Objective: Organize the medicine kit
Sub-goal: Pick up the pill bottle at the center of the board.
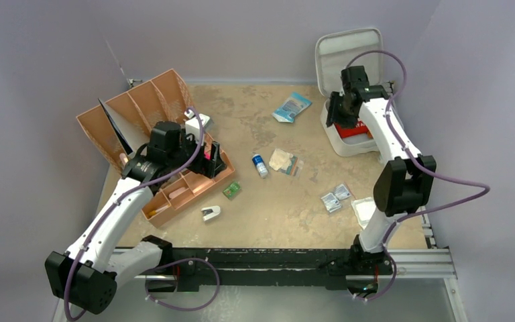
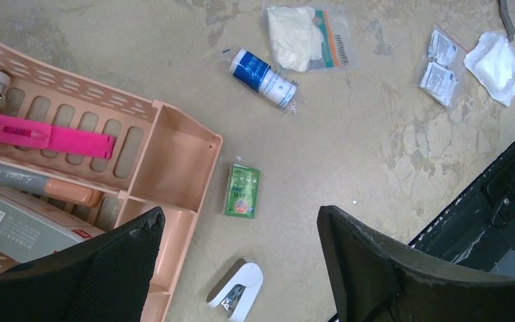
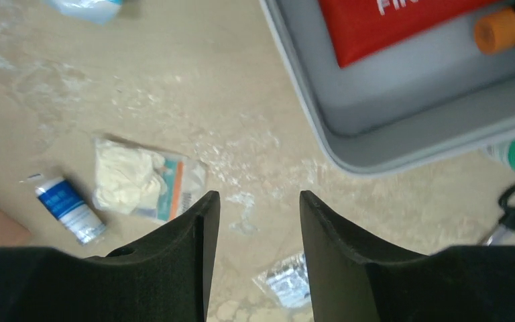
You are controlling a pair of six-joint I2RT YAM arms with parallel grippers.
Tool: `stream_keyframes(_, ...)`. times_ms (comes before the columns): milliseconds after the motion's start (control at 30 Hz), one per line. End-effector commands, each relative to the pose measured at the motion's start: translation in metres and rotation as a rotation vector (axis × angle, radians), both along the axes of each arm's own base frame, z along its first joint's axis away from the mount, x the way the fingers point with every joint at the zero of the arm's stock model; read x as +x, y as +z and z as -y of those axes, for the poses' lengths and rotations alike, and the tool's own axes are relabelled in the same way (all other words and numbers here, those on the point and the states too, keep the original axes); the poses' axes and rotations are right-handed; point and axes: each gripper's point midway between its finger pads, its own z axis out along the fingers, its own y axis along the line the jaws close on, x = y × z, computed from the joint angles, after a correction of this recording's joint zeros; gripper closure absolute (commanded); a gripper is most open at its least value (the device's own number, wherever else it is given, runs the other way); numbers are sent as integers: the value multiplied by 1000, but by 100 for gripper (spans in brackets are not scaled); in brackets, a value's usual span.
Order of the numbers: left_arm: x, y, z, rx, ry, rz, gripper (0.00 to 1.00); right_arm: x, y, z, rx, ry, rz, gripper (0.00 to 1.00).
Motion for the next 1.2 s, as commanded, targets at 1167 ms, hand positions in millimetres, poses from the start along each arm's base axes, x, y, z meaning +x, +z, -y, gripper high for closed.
stream_keyframes(1167,3,6,-7,36,22,54,18,-18,-38,206,-194,-533,34,48)
